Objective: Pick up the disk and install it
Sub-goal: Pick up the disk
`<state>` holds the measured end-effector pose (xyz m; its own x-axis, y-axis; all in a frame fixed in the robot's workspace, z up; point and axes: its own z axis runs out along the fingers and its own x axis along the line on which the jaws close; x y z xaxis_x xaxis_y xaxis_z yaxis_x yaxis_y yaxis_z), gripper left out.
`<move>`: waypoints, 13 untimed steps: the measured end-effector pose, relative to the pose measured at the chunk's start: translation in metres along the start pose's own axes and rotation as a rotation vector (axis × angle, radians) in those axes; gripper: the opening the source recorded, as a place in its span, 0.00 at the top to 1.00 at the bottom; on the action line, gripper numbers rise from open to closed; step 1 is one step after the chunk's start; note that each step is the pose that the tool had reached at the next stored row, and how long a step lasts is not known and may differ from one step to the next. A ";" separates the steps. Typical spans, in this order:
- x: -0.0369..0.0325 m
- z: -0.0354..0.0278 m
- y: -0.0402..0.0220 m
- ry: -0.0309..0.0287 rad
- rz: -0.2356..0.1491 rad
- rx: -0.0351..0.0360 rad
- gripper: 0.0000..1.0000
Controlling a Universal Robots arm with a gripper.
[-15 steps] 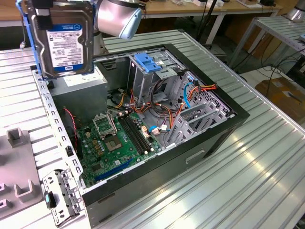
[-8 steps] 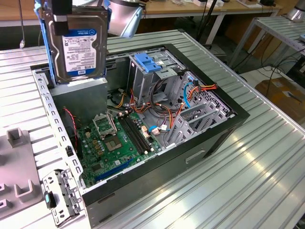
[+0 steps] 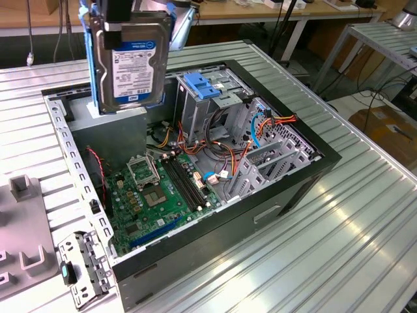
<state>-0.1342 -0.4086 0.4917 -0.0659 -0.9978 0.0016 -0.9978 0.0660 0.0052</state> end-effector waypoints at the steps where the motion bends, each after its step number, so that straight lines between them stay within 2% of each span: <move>1: 0.0007 0.0002 -0.0092 0.0000 0.000 0.0000 0.63; 2: 0.0013 0.0002 -0.0130 0.0000 0.000 0.0000 0.63; 13: 0.0015 0.0002 -0.0131 0.0001 0.000 0.0000 0.63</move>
<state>-0.1213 -0.4109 0.4915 -0.0660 -0.9978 0.0016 -0.9978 0.0660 0.0052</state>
